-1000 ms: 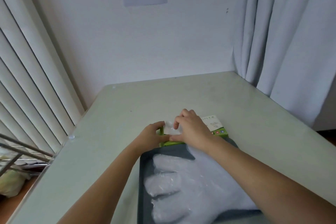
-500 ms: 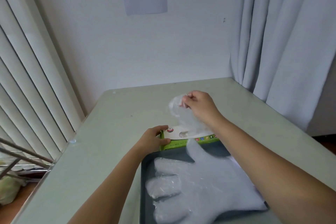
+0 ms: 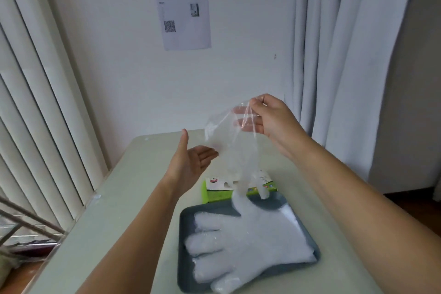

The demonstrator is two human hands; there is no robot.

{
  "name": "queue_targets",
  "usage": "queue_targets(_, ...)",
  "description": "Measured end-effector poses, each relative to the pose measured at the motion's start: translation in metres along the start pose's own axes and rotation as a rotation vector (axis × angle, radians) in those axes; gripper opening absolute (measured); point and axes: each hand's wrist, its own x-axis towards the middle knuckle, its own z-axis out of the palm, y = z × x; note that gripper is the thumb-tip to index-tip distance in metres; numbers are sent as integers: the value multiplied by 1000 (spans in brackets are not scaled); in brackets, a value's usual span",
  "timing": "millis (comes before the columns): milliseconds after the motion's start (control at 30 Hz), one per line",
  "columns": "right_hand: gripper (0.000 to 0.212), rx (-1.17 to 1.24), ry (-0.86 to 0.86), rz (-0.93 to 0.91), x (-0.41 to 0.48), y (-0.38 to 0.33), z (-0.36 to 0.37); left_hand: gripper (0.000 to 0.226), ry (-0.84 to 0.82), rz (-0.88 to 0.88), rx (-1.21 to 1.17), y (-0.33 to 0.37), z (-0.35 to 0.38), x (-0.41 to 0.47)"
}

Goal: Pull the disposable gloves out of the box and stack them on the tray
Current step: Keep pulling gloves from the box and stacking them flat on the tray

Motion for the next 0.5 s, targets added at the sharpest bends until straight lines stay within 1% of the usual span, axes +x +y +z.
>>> queue_targets(33, 17, 22, -11, 13, -5, -5, -2, 95, -53, -12, -35, 4, 6, -7)
queue_targets(67, 17, 36, -13, 17, -10, -10, -5, 104, -108, -8, -42, 6, 12, -14)
queue_targets(100, 18, 50, -12, 23, -13, -14, -8, 106, -161, 2, -43, 7, 17, -21)
queue_targets(167, 19, 67, 6, 22, -22, -21, -15, 97, -231, 40, -32, 7, 26, -33)
queue_targets(233, 16, 72, 8, 37, -31, -27, -22, 88, -268, 64, 18, 6, 32, -42)
queue_targets(300, 11, 72, 6, 64, -39, -30, -29, 87, -320, 95, 125, 7, 36, -51)
queue_targets(367, 10, 45, 21, 93, -48, -30, -36, 85, -342, 136, 190, 8, 42, -60)
queue_targets(433, 17, 8, 69, 117, -54, -28, -43, 89, -355, 155, 190, 9, 45, -65)
queue_targets(467, 22, -11, 98, 131, -57, -24, -47, 86, -368, 159, 178, 9, 46, -68)
queue_targets(500, 26, -32, 133, 141, -61, -23, -50, 78, -371, 151, 168, 7, 48, -71)
